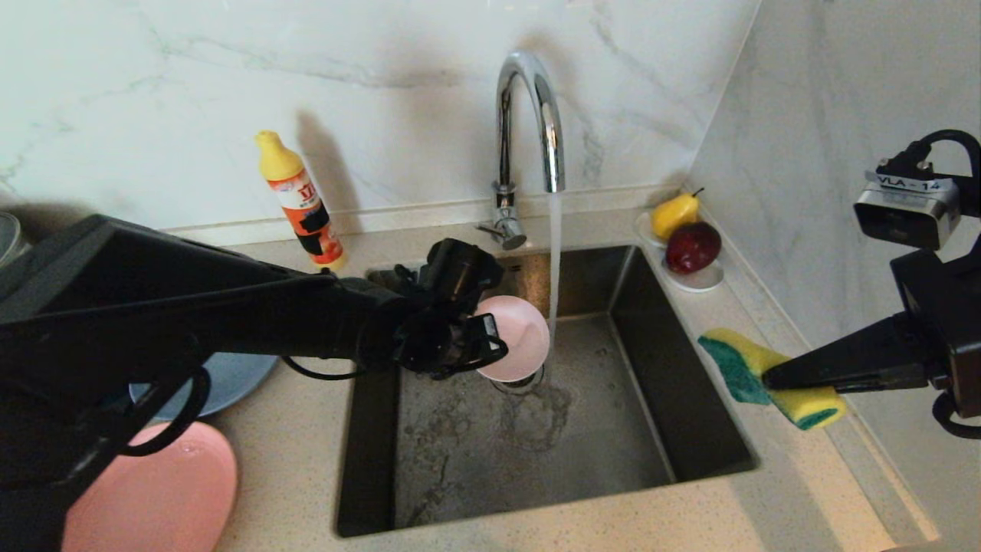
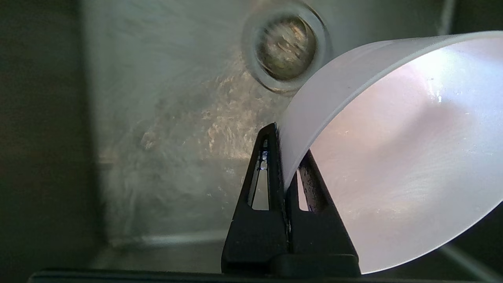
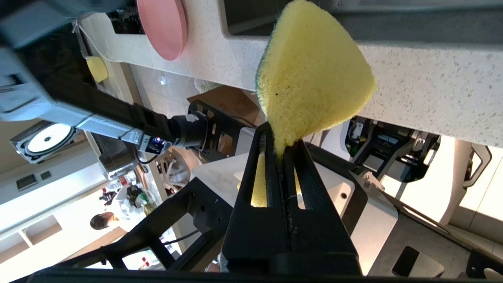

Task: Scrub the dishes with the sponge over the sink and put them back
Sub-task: Rinse the bowl

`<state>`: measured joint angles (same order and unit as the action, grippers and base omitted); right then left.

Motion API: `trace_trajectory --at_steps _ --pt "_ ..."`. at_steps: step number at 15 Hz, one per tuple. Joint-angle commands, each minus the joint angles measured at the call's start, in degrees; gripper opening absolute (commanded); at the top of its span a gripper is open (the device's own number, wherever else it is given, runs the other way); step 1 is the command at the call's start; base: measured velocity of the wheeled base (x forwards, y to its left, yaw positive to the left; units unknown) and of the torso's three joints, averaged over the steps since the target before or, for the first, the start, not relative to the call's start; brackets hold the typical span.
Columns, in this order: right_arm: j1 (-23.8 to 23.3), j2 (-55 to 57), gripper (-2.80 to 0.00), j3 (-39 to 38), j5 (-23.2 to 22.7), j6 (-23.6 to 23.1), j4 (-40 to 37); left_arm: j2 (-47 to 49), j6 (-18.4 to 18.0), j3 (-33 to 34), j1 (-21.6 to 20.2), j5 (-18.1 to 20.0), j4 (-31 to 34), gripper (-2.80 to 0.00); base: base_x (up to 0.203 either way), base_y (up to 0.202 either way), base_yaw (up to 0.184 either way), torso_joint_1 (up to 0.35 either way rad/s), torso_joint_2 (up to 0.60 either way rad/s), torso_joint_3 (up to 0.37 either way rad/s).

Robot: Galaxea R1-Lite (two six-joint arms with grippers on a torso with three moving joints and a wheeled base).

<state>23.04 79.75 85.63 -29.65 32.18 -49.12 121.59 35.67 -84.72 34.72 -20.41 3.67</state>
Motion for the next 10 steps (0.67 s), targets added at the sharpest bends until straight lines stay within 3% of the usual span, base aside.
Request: trace_trajectory --at_steps 1,4,10 --pt "0.38 -0.10 -2.80 -0.37 -0.43 0.25 -0.28 -7.52 -2.10 3.53 -1.48 -5.41 -0.16 -2.80 0.000 0.000 0.000 0.000 0.00 0.000" --pt "0.66 -0.04 -2.80 -0.37 -1.02 0.25 0.07 -14.13 -6.18 8.10 -3.11 -8.72 -3.82 -2.80 0.000 0.000 0.000 0.000 0.00 0.000" --pt "0.60 0.28 -2.80 -0.96 -0.99 0.25 0.47 -22.64 -18.93 19.59 -4.12 -8.64 -29.90 -2.80 0.000 0.000 0.000 0.000 0.00 0.000"
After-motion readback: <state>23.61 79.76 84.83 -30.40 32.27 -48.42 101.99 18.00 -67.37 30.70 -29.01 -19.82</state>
